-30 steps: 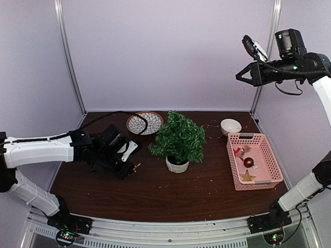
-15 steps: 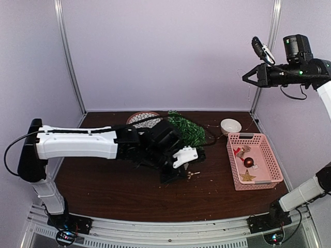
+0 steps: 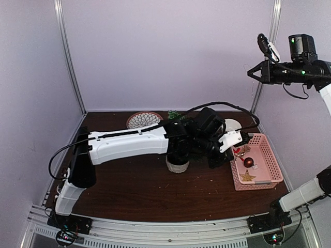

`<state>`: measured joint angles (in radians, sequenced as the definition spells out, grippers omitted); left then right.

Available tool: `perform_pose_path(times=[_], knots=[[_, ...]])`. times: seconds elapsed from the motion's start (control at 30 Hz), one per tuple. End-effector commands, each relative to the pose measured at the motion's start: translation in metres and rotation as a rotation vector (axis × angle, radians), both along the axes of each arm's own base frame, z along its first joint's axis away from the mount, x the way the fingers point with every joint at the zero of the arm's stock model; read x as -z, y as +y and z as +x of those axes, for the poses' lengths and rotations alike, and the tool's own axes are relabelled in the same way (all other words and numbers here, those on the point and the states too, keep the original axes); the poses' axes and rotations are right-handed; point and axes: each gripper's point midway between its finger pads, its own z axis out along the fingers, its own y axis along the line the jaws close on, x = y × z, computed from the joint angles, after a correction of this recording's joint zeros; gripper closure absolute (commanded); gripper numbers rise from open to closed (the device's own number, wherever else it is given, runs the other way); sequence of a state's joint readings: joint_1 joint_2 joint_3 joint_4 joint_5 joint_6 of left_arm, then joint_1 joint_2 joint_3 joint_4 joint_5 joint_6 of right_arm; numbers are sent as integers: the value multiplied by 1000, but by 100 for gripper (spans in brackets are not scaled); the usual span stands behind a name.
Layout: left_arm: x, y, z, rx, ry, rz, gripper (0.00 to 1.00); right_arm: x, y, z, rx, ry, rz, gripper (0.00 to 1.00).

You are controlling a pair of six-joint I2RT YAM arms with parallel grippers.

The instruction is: Decorate the small christmas tree

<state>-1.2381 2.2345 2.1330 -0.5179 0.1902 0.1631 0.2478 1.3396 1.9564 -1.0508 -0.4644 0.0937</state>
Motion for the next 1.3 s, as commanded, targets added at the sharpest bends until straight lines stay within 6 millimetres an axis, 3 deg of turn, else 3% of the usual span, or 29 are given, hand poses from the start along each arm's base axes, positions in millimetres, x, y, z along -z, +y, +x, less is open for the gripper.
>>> perform_pose_path(times=[0.0, 0.07, 0.13, 0.27, 0.37, 0.57, 0.73, 0.77, 0.93, 1.13, 1.27], knots=[[-20, -43, 18, -28, -37, -162, 100, -11, -17, 10, 82, -48, -16, 100], [-33, -66, 29, -68, -33, -278, 97, -14, -22, 11, 104, -57, -29, 100], [-50, -82, 35, -90, -3, -400, 84, -16, -26, 12, 123, -67, -40, 100], [-44, -89, 44, -131, 82, -463, 51, -20, -29, 10, 133, -89, -52, 100], [-38, -88, 49, -163, 68, -445, 32, -23, -26, 8, 118, -93, -41, 100], [-76, -71, 38, -127, -24, -430, 28, -27, -17, 9, 73, -98, -11, 100], [-116, -27, 21, -105, -129, -426, 28, -41, -7, 3, -1, -141, 2, 100], [-139, -12, 17, -103, -152, -454, 28, -46, -3, 2, -25, -155, 9, 100], [-166, 37, 3, -59, -144, -365, 32, -70, 16, -10, -161, -220, 53, 100], [-215, 116, 11, -36, 40, -398, 36, -80, 40, -37, -369, -244, 98, 100], [-233, 154, 19, -49, -25, -370, 38, -70, 55, -54, -460, -194, 114, 100]])
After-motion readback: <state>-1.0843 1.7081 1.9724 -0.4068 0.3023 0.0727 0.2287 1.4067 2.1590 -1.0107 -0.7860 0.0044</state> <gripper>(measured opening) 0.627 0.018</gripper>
